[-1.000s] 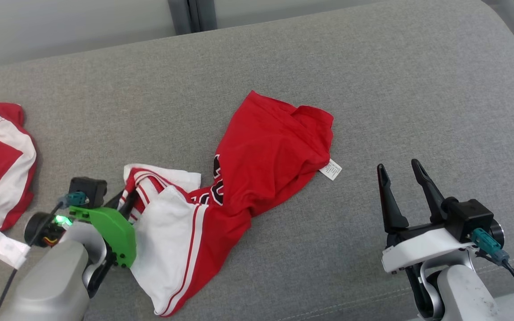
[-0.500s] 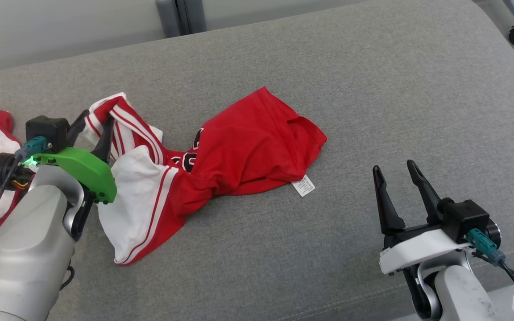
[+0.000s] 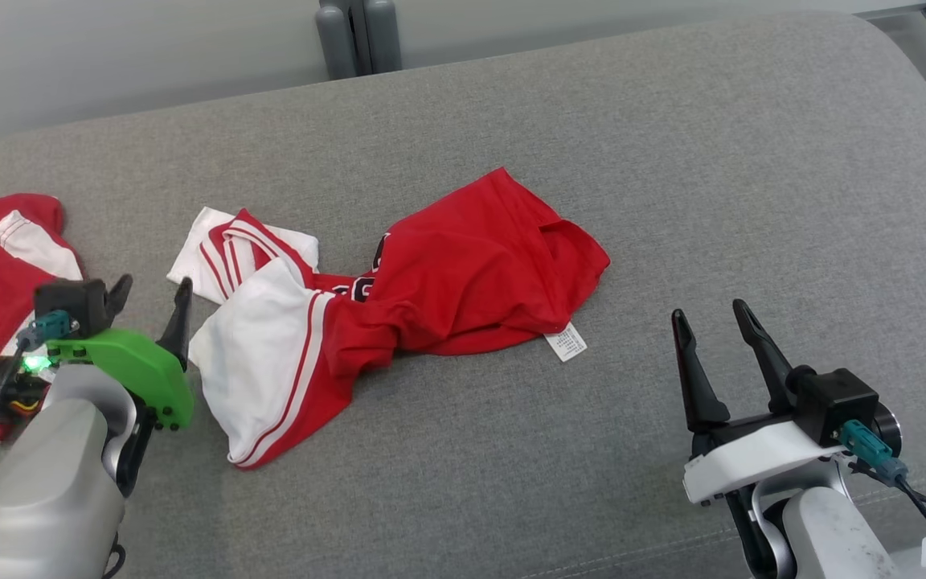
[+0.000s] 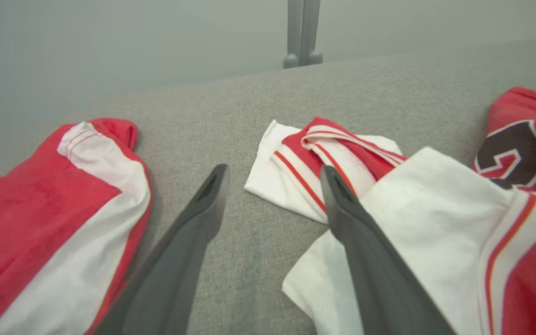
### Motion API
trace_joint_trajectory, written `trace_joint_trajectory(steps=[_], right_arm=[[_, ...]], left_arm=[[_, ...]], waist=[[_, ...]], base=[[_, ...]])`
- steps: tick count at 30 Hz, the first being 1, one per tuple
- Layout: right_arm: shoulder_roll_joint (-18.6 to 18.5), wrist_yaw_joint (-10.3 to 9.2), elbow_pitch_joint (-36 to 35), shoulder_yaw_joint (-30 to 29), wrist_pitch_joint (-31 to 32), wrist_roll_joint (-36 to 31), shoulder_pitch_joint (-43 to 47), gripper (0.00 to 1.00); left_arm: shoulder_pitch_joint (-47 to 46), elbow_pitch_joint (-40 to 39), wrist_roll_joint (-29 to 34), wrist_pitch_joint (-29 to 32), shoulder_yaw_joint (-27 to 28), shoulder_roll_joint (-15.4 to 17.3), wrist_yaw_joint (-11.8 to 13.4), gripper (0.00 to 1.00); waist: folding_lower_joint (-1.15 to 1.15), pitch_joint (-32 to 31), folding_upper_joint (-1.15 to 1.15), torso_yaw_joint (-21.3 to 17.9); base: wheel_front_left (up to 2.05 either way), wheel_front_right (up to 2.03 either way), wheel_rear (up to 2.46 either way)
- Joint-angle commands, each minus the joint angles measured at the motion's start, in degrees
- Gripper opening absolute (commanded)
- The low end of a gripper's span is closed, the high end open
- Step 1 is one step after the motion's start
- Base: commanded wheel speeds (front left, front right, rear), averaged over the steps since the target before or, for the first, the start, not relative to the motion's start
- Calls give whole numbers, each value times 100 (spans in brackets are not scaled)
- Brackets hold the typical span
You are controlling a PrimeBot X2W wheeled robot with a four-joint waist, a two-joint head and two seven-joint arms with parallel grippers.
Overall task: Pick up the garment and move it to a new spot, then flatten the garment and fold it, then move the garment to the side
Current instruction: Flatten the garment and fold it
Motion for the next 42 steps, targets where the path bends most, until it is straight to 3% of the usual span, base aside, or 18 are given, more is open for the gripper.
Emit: trace_joint_trajectory(steps=[1,15,16,17,18,31,36,42], right_arm=[[-13,-8,0,8,-16,17,-5,100],[-12,-8,-24,-13,-17,38,-79,100],[-13,-8,-22,-18,-17,36,-77,100],[-12,-8,-20,-22,-17,36,-73,100],[-12,-8,-18,-29,-17,31,-67,100],[-13,-8,-2,-82,-17,41,125,100],[-13,-8,42,-93,-16,59,230,100],[-14,-8,48,-144,-17,80,340,100]], left_arm=[[84,78,-35,64,-45,-25,-25,100],[324,373,-419,719,-693,-135,-57,100],[322,381,-427,736,-740,-133,-57,84],[324,374,-457,740,-773,-137,-57,13],[350,325,-505,758,-829,-169,-57,0],[-26,-203,-586,-50,-835,-30,-50,0],[296,-1069,-389,-90,-728,41,-38,0],[1355,-2457,-84,-92,-799,176,202,0]], waist=[[0,15,0,25],[0,208,0,-87],[0,203,0,-94],[0,197,0,-97],[0,184,0,-98],[0,-181,0,172],[0,-356,0,306],[0,-463,0,446]], base=[[0,0,0],[0,0,0],[0,0,0],[0,0,0],[0,0,0],[0,0,0],[0,0,0],[0,0,0]])
